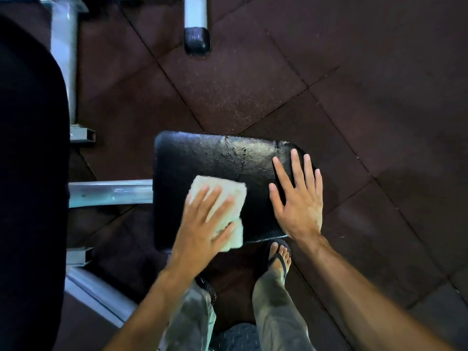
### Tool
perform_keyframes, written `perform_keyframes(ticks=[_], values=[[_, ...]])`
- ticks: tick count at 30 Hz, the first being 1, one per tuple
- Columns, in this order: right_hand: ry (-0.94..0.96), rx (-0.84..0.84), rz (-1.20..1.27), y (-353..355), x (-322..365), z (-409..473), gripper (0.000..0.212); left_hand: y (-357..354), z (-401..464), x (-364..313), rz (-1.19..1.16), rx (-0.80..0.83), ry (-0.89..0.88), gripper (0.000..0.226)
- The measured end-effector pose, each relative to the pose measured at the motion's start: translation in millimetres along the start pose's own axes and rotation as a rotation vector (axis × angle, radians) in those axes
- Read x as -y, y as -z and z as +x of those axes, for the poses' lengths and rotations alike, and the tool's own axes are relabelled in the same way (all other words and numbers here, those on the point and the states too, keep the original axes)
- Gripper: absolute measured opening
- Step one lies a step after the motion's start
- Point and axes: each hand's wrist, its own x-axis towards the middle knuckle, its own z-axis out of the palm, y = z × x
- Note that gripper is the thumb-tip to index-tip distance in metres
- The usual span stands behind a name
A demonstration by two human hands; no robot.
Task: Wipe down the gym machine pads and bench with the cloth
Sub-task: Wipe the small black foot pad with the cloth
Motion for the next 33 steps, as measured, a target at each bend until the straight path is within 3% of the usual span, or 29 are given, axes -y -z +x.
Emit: perform_keyframes(ticks=[3,7,11,15,18,22,27,33], values=[[-0.006,-0.011,-0.005,0,2,-1,0.056,24,-11,40,0.022,0.012,0.062,0.052],[-0.013,-0.032,-0.011,-1,4,-1,0.056,27,66,51,0.01,-0.126,0.255,0.044],[-0.008,-0.031,-0.018,-1,2,0,0.056,3,113,5,0.012,-0.157,0.145,0.044],[-0.002,-0.013,0.001,0,0,0,0.056,-13,49,-24,-0.046,-0.036,-0.005,0.048],[-0.002,-0.011,0.002,0,1,-1,0.056,-3,-16,0,-0.019,0.043,-0.157,0.052],[-0.013,-0.024,0.005,0,3,-1,0.056,28,-28,47,-0.003,0.067,-0.021,0.051],[-0.014,-0.019,0.002,-1,3,-1,0.055,21,80,33,-0.013,-0.105,0.217,0.043],[-0.007,0.045,0.096,7,0,2,0.053,-10,61,-30,-0.044,-0.037,0.104,0.045]])
